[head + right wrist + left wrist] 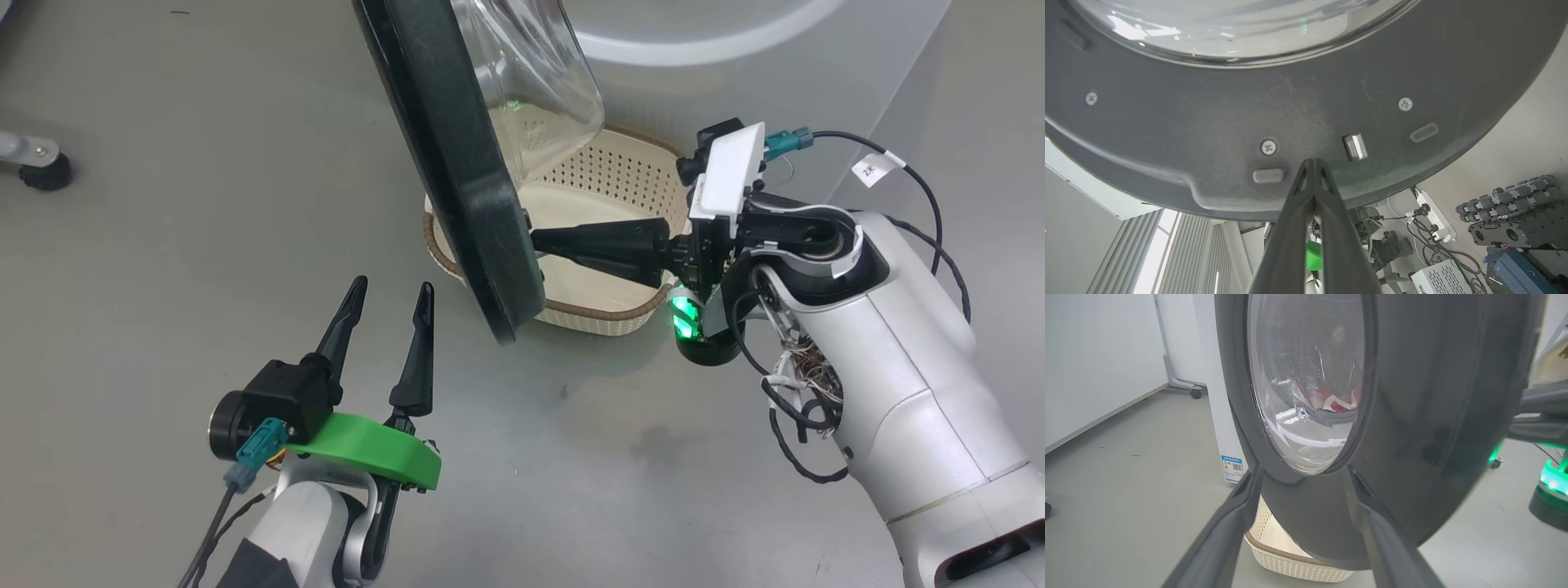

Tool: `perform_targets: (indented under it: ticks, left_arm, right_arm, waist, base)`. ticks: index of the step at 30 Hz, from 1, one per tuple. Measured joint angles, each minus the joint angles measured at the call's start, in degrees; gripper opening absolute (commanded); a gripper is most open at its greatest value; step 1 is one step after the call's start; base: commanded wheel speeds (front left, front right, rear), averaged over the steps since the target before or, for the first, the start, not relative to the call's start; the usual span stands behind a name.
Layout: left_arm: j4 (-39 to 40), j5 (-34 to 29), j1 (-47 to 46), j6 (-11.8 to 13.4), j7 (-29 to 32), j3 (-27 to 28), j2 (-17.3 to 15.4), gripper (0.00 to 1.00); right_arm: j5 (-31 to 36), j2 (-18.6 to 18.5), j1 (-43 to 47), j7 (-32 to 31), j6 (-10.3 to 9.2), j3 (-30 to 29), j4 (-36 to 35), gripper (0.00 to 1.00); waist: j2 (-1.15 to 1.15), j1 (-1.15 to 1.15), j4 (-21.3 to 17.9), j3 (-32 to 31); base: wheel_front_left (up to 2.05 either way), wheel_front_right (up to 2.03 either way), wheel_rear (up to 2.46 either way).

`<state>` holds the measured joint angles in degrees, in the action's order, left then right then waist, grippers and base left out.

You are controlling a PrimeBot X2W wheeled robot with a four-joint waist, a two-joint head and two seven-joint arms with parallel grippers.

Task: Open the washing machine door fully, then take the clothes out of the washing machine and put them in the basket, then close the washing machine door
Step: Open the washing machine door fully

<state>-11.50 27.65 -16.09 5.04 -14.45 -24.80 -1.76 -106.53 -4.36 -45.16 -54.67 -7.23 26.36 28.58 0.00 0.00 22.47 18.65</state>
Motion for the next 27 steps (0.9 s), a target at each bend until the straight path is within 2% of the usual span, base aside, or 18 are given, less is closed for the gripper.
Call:
perform_targets:
  ticks: [10,21,26,27]
  left_arm:
    - [0.07,0.00,0.32,0.03,0.00,-0.24,0.00,1.00]
    - [-0.16,-0.60,0.96,0.29,0.01,2.02,-0.02,1.00]
    - [-0.54,-1.75,0.98,0.30,0.00,4.26,-0.02,1.00]
    - [-0.73,-2.15,1.03,0.30,0.00,4.69,-0.04,1.00]
  right_arm:
    - [-2.38,0.03,1.19,3.50,0.00,4.49,-1.62,0.00]
    - [-3.13,0.24,1.20,7.51,0.00,4.46,-2.59,0.00]
    - [1.03,-0.63,1.38,10.81,0.15,3.72,-3.71,0.00]
    - [2.11,-1.31,1.51,11.41,0.77,3.89,-4.02,0.00]
  waist:
    - [0.00,0.00,0.53,-0.44]
    - [0.00,0.00,-0.57,-1.79]
    - [0.00,0.00,-1.68,-3.32]
    - [0.00,0.00,-1.94,-3.66]
  base:
    - [0.00,0.00,0.00]
    - [0.00,0.00,0.00]
    - [0.00,0.00,0.00]
    - [0.00,0.00,0.00]
